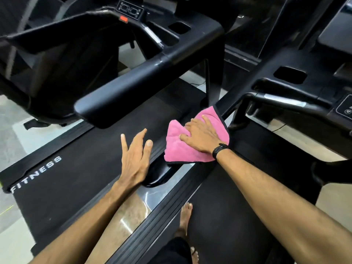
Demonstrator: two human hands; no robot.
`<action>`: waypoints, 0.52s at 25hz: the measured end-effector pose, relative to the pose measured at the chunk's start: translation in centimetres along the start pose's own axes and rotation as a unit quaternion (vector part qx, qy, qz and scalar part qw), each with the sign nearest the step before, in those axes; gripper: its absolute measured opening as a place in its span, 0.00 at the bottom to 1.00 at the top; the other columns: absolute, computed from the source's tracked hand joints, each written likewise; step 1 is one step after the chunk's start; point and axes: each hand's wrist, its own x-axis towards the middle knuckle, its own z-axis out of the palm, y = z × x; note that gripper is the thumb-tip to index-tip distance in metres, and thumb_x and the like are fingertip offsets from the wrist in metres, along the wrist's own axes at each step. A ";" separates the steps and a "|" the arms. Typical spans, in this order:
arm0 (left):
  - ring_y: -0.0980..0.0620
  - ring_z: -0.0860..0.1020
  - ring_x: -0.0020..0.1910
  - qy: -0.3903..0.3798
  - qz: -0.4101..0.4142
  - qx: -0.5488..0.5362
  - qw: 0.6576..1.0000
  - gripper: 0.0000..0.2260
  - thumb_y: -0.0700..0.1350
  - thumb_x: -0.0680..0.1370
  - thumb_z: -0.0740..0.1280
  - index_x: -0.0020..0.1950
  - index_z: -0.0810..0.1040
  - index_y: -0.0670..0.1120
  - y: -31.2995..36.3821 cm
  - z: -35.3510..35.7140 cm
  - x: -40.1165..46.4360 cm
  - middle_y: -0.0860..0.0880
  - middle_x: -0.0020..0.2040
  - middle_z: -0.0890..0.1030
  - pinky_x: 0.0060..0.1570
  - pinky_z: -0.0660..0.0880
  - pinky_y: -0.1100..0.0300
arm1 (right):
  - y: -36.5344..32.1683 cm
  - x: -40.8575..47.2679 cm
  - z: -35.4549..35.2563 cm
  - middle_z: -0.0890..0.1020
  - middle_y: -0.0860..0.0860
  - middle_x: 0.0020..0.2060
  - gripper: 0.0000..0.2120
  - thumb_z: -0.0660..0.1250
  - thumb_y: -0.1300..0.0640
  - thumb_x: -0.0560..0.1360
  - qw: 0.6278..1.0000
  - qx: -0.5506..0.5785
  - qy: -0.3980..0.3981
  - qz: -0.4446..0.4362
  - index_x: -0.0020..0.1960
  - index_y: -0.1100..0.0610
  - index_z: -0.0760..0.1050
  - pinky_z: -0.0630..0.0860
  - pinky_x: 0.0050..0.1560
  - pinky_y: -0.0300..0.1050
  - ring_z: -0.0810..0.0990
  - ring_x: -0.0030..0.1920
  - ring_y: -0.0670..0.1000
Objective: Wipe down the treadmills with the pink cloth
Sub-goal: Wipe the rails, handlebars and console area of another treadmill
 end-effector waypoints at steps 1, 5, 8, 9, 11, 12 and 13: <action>0.57 0.71 0.70 0.000 0.003 0.000 1.000 0.36 0.67 0.80 0.40 0.76 0.65 0.44 -0.5 -1.1 -1.2 0.49 0.72 0.72 0.77 0.34 0.52 | -1.5 -0.7 0.4 0.80 0.47 0.48 0.15 0.56 0.43 0.77 1.000 0.002 0.002 -0.007 0.42 0.51 0.75 0.50 0.77 0.58 0.73 0.62 0.51; 0.59 0.70 0.69 -0.001 0.013 -0.013 1.000 0.33 0.64 0.81 0.42 0.76 0.66 0.45 -1.2 -3.5 -2.9 0.50 0.71 0.73 0.77 0.34 0.54 | -5.5 -3.1 2.1 0.79 0.47 0.60 0.22 0.56 0.39 0.79 1.000 -0.008 0.013 0.000 0.56 0.52 0.80 0.44 0.77 0.58 0.67 0.72 0.51; 0.58 0.71 0.69 -0.026 0.048 -0.034 0.998 0.36 0.67 0.80 0.40 0.75 0.66 0.45 -1.5 -4.2 -3.3 0.50 0.70 0.74 0.77 0.34 0.54 | -8.0 -4.3 3.4 0.73 0.49 0.71 0.32 0.55 0.31 0.77 0.999 -0.009 0.027 0.044 0.68 0.54 0.76 0.37 0.77 0.61 0.59 0.78 0.52; 0.58 0.71 0.70 -0.036 0.061 -0.046 0.996 0.37 0.68 0.80 0.39 0.76 0.66 0.45 -1.8 -4.5 -3.4 0.51 0.70 0.73 0.77 0.34 0.55 | -8.7 -4.4 3.6 0.71 0.49 0.73 0.34 0.55 0.29 0.77 0.998 -0.007 0.031 0.061 0.69 0.54 0.75 0.35 0.77 0.62 0.57 0.78 0.52; 0.59 0.70 0.70 -0.060 0.086 -0.063 0.993 0.38 0.68 0.79 0.39 0.76 0.66 0.45 -2.4 -5.0 -3.5 0.53 0.71 0.72 0.77 0.34 0.56 | -9.8 -4.6 3.6 0.69 0.48 0.75 0.34 0.57 0.30 0.76 0.994 -0.003 0.031 0.101 0.71 0.53 0.73 0.34 0.76 0.64 0.54 0.80 0.52; 0.59 0.70 0.70 -0.071 0.099 -0.065 0.990 0.38 0.68 0.79 0.39 0.75 0.66 0.45 -2.6 -5.3 -3.7 0.53 0.71 0.72 0.77 0.34 0.56 | -10.1 -4.6 3.7 0.68 0.48 0.75 0.32 0.59 0.32 0.77 0.992 0.003 0.034 0.120 0.72 0.52 0.72 0.33 0.75 0.65 0.52 0.80 0.52; 0.60 0.69 0.71 -0.087 0.115 -0.063 0.988 0.37 0.68 0.80 0.40 0.75 0.67 0.45 -3.0 -5.7 -3.8 0.54 0.71 0.72 0.77 0.34 0.55 | -10.8 -4.7 4.0 0.68 0.47 0.75 0.31 0.60 0.34 0.77 0.988 0.010 0.044 0.145 0.73 0.50 0.71 0.32 0.75 0.66 0.51 0.80 0.51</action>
